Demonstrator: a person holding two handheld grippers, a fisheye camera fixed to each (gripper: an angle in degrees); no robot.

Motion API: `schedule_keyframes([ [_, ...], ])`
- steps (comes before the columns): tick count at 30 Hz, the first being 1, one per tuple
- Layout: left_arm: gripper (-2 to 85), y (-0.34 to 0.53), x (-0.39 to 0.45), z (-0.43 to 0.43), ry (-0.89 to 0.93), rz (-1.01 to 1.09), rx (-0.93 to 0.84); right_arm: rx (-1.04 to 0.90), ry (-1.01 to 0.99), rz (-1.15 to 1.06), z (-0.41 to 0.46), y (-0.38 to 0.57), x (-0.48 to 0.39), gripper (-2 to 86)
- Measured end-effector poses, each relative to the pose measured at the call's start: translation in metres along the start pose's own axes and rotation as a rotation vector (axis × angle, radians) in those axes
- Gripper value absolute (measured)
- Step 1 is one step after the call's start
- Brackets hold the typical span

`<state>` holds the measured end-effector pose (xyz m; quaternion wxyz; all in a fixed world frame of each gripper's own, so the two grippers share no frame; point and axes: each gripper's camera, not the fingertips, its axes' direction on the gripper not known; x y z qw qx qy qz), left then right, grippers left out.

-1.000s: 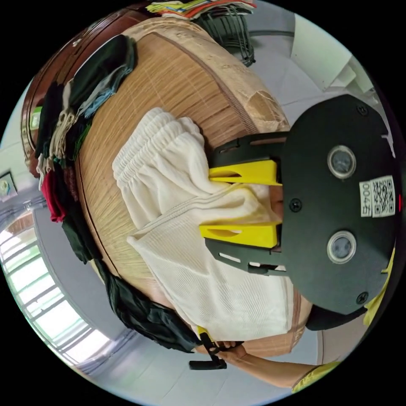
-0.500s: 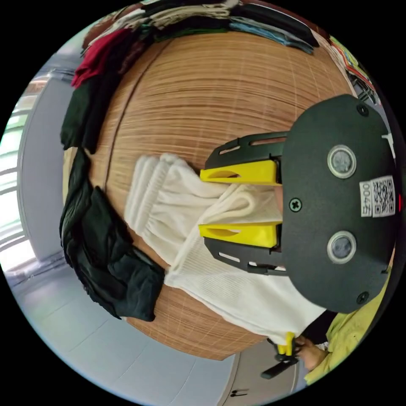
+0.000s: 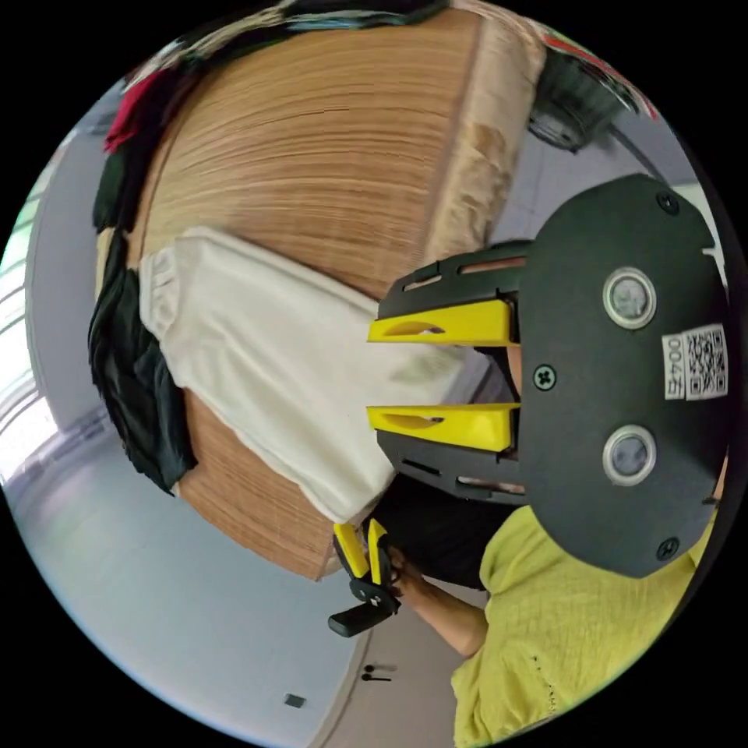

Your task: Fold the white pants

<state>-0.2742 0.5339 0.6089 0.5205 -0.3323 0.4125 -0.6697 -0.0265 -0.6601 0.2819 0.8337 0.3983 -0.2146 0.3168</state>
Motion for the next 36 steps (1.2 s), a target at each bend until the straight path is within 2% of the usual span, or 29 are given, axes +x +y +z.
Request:
schedule_keyframes([
  [4, 14.9, -0.015, 0.018, 0.02, -0.059, 0.23, -0.099, 0.016, -0.131, 0.198, 0.021, 0.067, 0.012, 9.8],
  [10, 13.5, -0.039, 0.035, 0.057, 0.007, 0.446, -0.246, 0.02, -0.217, 0.293, 0.036, 0.094, 0.015, 7.6],
  [14, 6.9, -0.043, 0.05, 0.06, -0.069, 0.549, -0.386, 0.011, -0.166, 0.294, 0.04, 0.096, 0.01, 6.3],
  [17, 4.1, -0.008, 0.024, 0.076, -0.112, 0.474, -0.488, 0.038, -0.122, 0.283, 0.036, 0.099, 0.006, 5.4],
  [20, 2.9, -0.001, 0.001, 0.06, 0.004, 0.243, -0.345, 0.057, -0.055, 0.262, 0.03, 0.102, 0.003, 6.4],
  [24, 1.9, 0.011, -0.01, 0.049, 0.037, 0.118, -0.268, 0.103, -0.022, 0.259, 0.017, 0.11, 0.011, 7.5],
  [29, 1.1, 0.032, -0.013, 0.02, 0.053, -0.013, -0.101, 0.113, 0.017, 0.053, 0.019, 0.129, 0.003, 7.4],
  [34, 1.0, 0.019, 0.009, 0.014, -0.001, 0.004, 0.038, 0.043, 0.023, -0.006, 0.046, 0.131, -0.002, 12.7],
  [36, 0.9, 0.008, 0.018, 0.026, -0.051, 0.045, 0.025, -0.002, 0.021, 0.003, 0.054, 0.125, 0.001, 13.2],
])
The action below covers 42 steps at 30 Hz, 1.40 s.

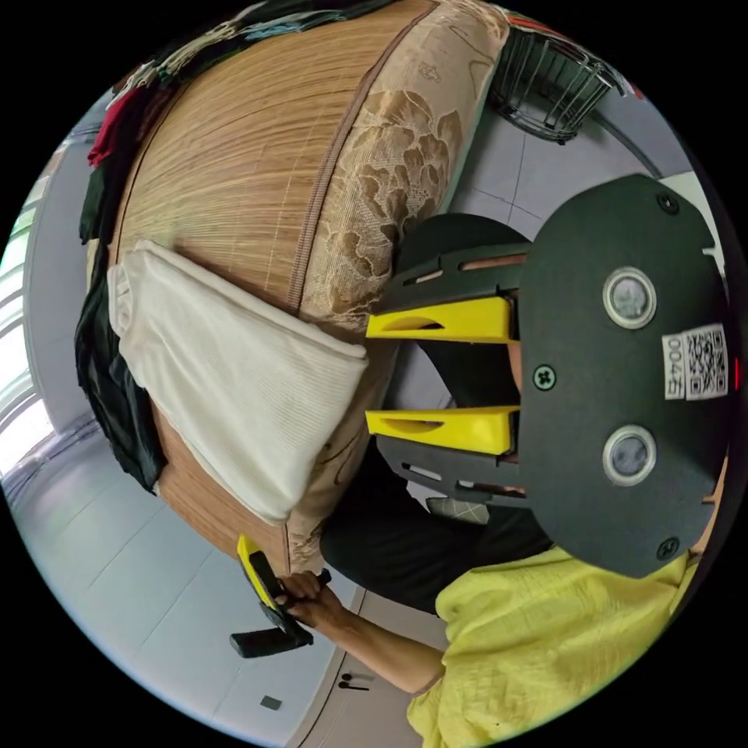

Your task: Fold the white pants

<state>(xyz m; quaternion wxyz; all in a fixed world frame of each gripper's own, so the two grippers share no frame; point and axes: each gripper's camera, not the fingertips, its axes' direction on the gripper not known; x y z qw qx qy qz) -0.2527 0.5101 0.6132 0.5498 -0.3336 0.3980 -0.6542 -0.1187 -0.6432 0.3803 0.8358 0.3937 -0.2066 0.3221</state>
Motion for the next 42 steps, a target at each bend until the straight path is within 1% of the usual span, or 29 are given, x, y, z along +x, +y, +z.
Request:
schedule_keyframes([
  [3, 0.7, -0.012, 0.002, 0.038, -0.067, 0.026, -0.135, -0.049, -0.014, 0.011, 0.012, -0.011, 0.006, 12.7],
  [5, 0.7, -0.003, -0.004, 0.07, -0.163, 0.017, -0.285, -0.112, -0.012, 0.031, 0.026, -0.021, 0.011, 10.6],
  [6, 0.7, 0.001, -0.007, 0.072, -0.154, -0.003, -0.27, -0.116, -0.01, 0.027, 0.027, -0.023, 0.011, 9.4],
  [8, 0.7, 0.016, -0.027, 0.07, -0.07, -0.161, -0.193, -0.06, -0.002, -0.033, 0.023, -0.031, 0.0, 5.8],
  [11, 0.7, 0.031, -0.041, 0.07, -0.005, -0.252, -0.143, -0.007, 0.057, -0.156, 0.019, -0.035, -0.028, 3.8],
  [12, 0.7, 0.033, -0.043, 0.071, 0.003, -0.26, -0.139, -0.026, 0.092, -0.171, 0.022, -0.035, -0.031, 3.5],
  [14, 0.7, 0.037, -0.048, 0.073, 0.026, -0.268, -0.14, -0.206, 0.245, -0.179, 0.05, -0.04, -0.031, 0.7],
  [16, 0.8, 0.039, -0.052, 0.074, 0.034, -0.267, -0.145, -0.292, 0.274, -0.142, 0.065, -0.041, -0.026, 0.0],
  [18, 0.9, 0.041, -0.055, 0.074, 0.044, -0.274, -0.145, -0.28, 0.297, -0.119, 0.066, -0.041, -0.025, -0.3],
  [22, 1.3, 0.045, -0.054, 0.051, 0.051, -0.252, -0.073, -0.112, 0.137, -0.029, 0.043, -0.035, -0.02, 0.2],
  [25, 2.3, 0.063, -0.055, 0.028, 0.029, -0.233, -0.017, 0.055, 0.08, 0.034, 0.027, -0.031, -0.016, 0.1],
  [26, 2.8, 0.071, -0.056, 0.024, 0.017, -0.22, -0.03, 0.098, 0.064, 0.04, 0.025, -0.033, -0.017, 0.1],
  [29, 4.5, 0.09, -0.054, 0.019, 0.002, -0.178, -0.052, 0.108, 0.062, 0.022, 0.034, -0.047, -0.024, 0.1],
  [34, 6.7, 0.1, -0.05, 0.019, 0.039, -0.098, -0.017, 0.062, 0.106, 0.016, 0.054, -0.08, -0.033, -0.1],
  [36, 7.2, 0.1, -0.051, 0.023, 0.045, -0.069, -0.028, 0.103, 0.13, 0.012, 0.048, -0.093, -0.04, -0.1],
  [38, 7.8, 0.098, -0.053, 0.028, 0.059, -0.025, -0.045, 0.141, 0.134, -0.064, 0.037, -0.121, -0.056, 0.4],
  [40, 8.3, 0.096, -0.054, 0.032, 0.065, 0.009, -0.063, 0.097, 0.155, -0.122, 0.038, -0.152, -0.067, 1.7],
  [42, 8.9, 0.093, -0.054, 0.035, 0.066, 0.036, -0.072, 0.001, 0.161, -0.163, 0.046, -0.187, -0.075, 4.6],
])
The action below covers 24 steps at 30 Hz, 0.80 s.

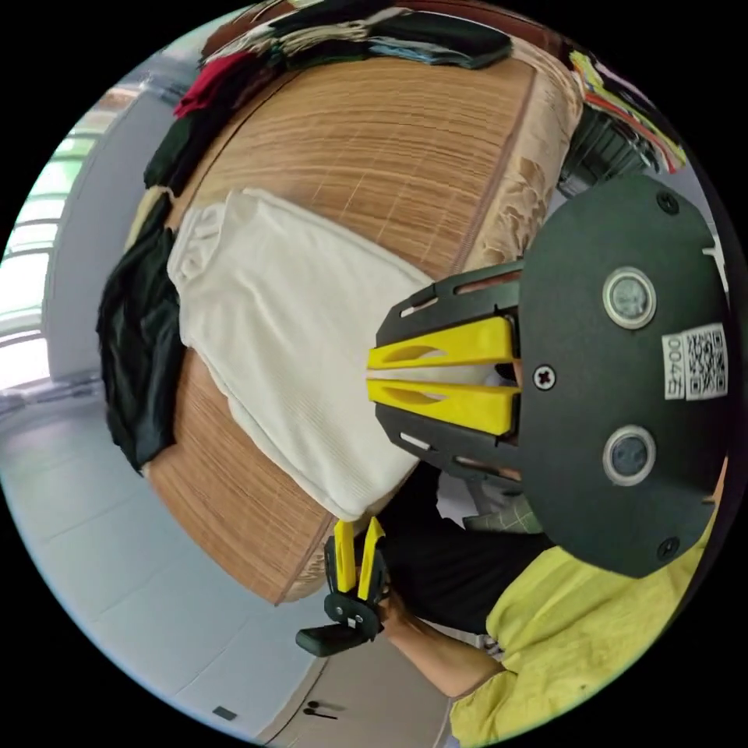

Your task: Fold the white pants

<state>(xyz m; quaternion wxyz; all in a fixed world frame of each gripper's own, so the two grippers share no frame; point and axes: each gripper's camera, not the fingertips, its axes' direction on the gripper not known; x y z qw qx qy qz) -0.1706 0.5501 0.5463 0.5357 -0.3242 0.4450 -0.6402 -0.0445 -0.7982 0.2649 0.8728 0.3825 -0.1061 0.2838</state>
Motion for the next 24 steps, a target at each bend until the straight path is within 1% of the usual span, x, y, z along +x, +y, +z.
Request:
schedule_keyframes([
  [2, 9.8, -0.003, -0.002, 0.001, -0.007, 0.02, -0.007, -0.173, 0.006, -0.035, 0.026, -0.048, 0.001, 8.6],
  [3, 9.9, -0.003, -0.002, 0.001, -0.01, 0.025, -0.008, -0.221, 0.015, -0.045, 0.035, -0.057, 0.002, 9.3],
  [5, 10.6, -0.003, -0.006, 0.001, -0.007, 0.02, -0.007, -0.427, 0.057, -0.093, 0.077, -0.083, 0.005, 9.9],
  [8, 11.1, -0.002, -0.01, -0.001, 0.015, 0.011, 0.008, -0.485, -0.012, -0.075, 0.086, -0.106, 0.017, 9.9],
  [10, 11.1, -0.003, -0.015, -0.003, 0.02, 0.0, 0.018, -0.519, -0.009, -0.089, 0.09, -0.116, 0.019, 9.8],
  [14, 10.9, -0.009, -0.037, -0.014, 0.068, -0.048, 0.106, -0.57, -0.008, -0.091, 0.098, -0.138, 0.02, 9.6],
  [15, 10.9, -0.012, -0.04, -0.013, 0.076, -0.044, 0.101, -0.578, -0.004, -0.094, 0.099, -0.141, 0.02, 9.6],
  [18, 11.1, -0.028, -0.048, -0.001, 0.118, 0.026, -0.005, -0.609, 0.021, -0.115, 0.103, -0.154, 0.017, 9.6],
  [20, 11.0, -0.043, -0.047, -0.009, 0.186, 0.082, 0.018, -0.621, 0.023, -0.12, 0.105, -0.162, 0.017, 9.7],
  [22, 11.3, -0.055, -0.042, -0.02, 0.214, 0.121, 0.058, -0.625, 0.019, -0.119, 0.106, -0.167, 0.019, 9.7],
  [24, 11.5, -0.064, -0.035, -0.024, 0.202, 0.18, 0.056, -0.63, 0.02, -0.123, 0.106, -0.171, 0.019, 9.7],
])
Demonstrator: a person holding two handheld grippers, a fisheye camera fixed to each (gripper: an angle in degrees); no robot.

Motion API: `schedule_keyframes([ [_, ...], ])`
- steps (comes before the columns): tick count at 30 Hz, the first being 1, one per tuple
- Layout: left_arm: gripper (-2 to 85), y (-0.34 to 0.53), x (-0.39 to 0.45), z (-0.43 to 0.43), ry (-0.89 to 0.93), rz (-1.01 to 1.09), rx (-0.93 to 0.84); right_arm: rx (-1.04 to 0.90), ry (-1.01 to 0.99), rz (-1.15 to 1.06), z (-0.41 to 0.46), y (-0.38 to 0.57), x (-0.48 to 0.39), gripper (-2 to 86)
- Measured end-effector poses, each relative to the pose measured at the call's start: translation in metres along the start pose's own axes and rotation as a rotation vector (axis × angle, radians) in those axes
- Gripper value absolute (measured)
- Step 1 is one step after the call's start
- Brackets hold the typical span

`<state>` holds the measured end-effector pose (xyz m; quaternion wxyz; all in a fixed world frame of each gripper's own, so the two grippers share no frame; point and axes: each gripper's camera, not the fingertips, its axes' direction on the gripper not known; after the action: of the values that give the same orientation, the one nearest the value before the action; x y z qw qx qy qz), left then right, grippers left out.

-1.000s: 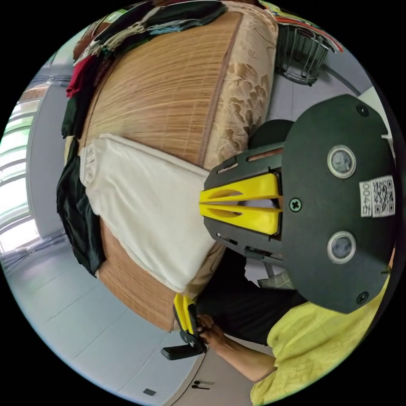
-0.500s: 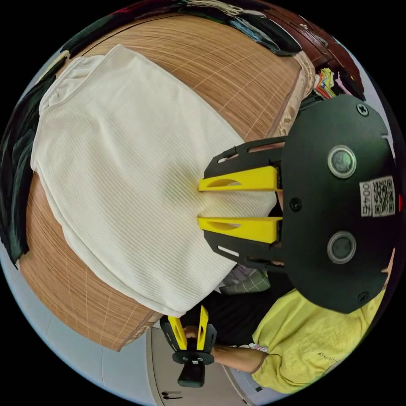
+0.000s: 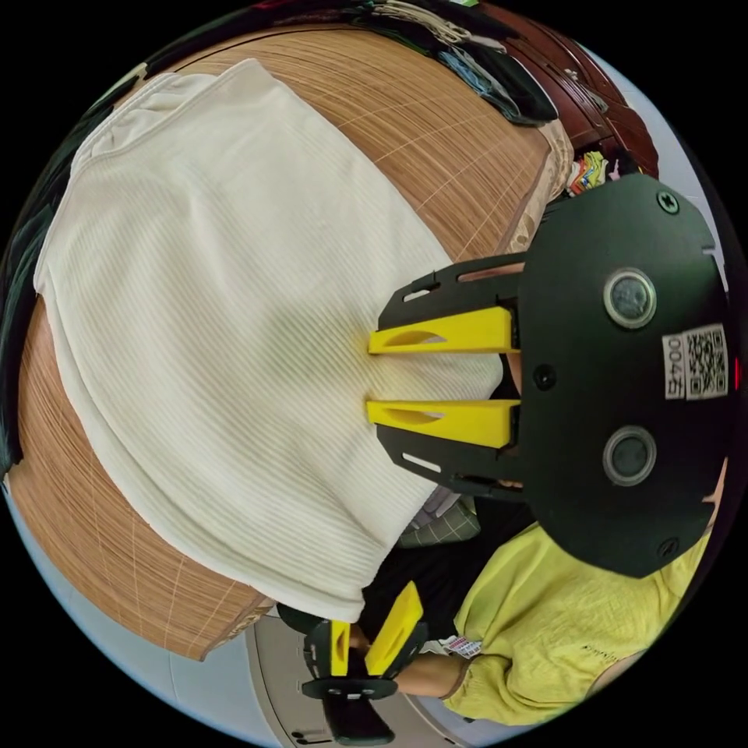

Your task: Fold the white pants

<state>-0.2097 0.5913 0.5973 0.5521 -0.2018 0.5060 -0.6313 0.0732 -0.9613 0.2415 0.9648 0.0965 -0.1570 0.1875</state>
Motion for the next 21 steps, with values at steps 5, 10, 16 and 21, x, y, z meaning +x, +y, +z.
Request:
schedule_keyframes([
  [5, 10.6, -0.015, -0.015, 0.007, -0.052, 0.073, -0.137, -0.013, 0.01, -0.007, -0.005, -0.009, 0.001, 9.7],
  [10, 12.1, -0.019, -0.051, -0.006, 0.022, -0.024, -0.161, -0.005, 0.018, -0.005, -0.009, -0.011, 0.002, 9.7],
  [16, 11.7, -0.029, -0.078, -0.01, 0.278, -0.088, -0.089, 0.004, 0.022, -0.004, -0.012, -0.008, 0.002, 9.7],
  [21, 6.9, -0.04, -0.093, -0.005, 0.288, -0.148, -0.161, 0.014, 0.025, 0.004, -0.013, -0.002, 0.002, 9.7],
])
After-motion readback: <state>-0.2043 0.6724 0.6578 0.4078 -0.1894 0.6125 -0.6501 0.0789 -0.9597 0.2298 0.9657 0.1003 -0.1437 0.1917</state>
